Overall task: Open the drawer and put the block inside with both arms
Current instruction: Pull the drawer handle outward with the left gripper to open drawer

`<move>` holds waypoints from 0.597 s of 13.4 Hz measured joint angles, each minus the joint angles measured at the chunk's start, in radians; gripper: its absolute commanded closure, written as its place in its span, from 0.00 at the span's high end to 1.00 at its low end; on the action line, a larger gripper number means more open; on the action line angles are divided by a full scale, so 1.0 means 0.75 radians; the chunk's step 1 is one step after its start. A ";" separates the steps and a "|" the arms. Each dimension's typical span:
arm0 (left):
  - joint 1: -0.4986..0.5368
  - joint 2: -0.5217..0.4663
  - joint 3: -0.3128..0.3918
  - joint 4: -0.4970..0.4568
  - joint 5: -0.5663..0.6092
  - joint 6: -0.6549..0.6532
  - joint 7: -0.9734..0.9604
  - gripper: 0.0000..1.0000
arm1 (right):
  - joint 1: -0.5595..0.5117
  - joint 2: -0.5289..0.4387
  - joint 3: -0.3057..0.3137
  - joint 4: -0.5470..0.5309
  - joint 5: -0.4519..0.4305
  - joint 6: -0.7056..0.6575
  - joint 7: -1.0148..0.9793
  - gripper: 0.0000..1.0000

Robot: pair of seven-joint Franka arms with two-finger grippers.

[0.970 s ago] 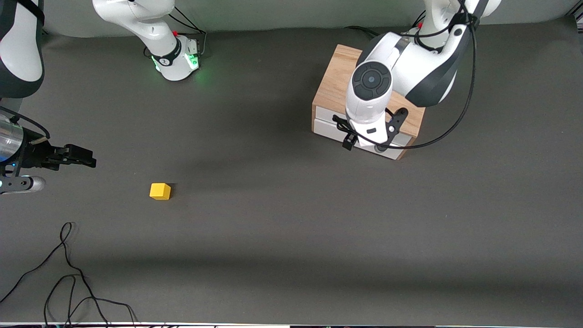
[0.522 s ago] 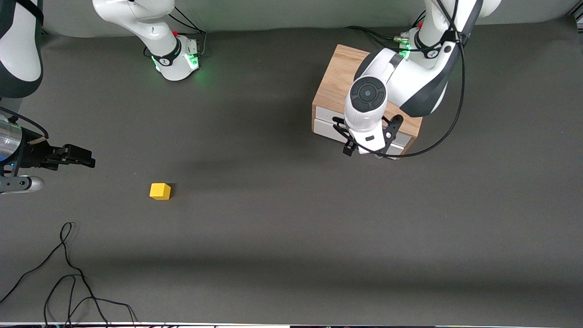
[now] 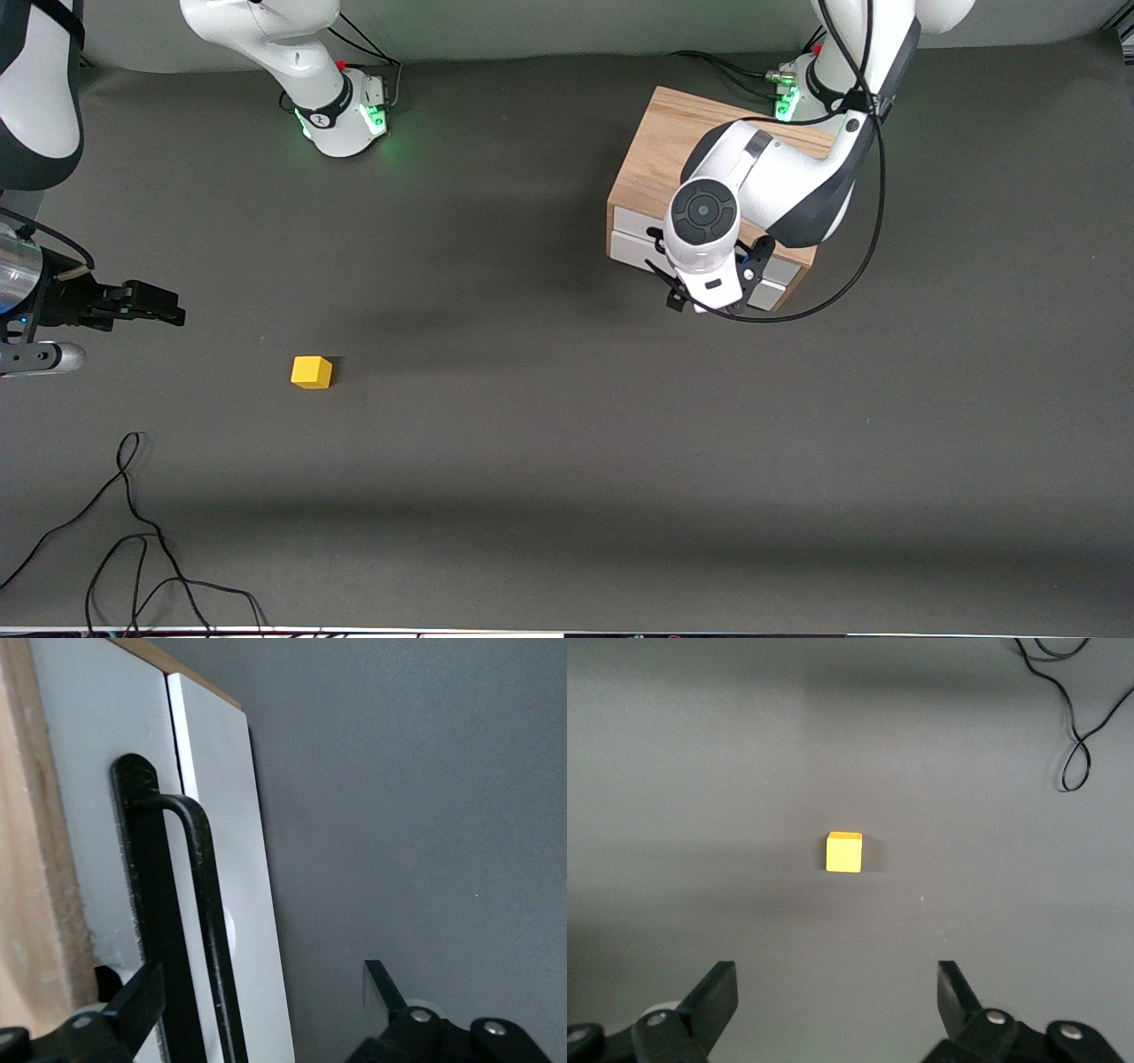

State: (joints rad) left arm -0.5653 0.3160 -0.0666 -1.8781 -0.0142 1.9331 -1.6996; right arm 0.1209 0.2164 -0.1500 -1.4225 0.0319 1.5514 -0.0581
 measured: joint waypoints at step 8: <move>0.000 0.052 0.000 0.000 0.001 0.024 -0.004 1.00 | 0.000 0.000 0.001 0.000 0.000 0.000 0.000 1.00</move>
State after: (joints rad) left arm -0.5653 0.3549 -0.0665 -1.8782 -0.0138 1.9510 -1.7024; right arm 0.1212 0.2166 -0.1496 -1.4221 0.0319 1.5513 -0.0581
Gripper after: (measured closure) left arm 0.000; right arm 0.000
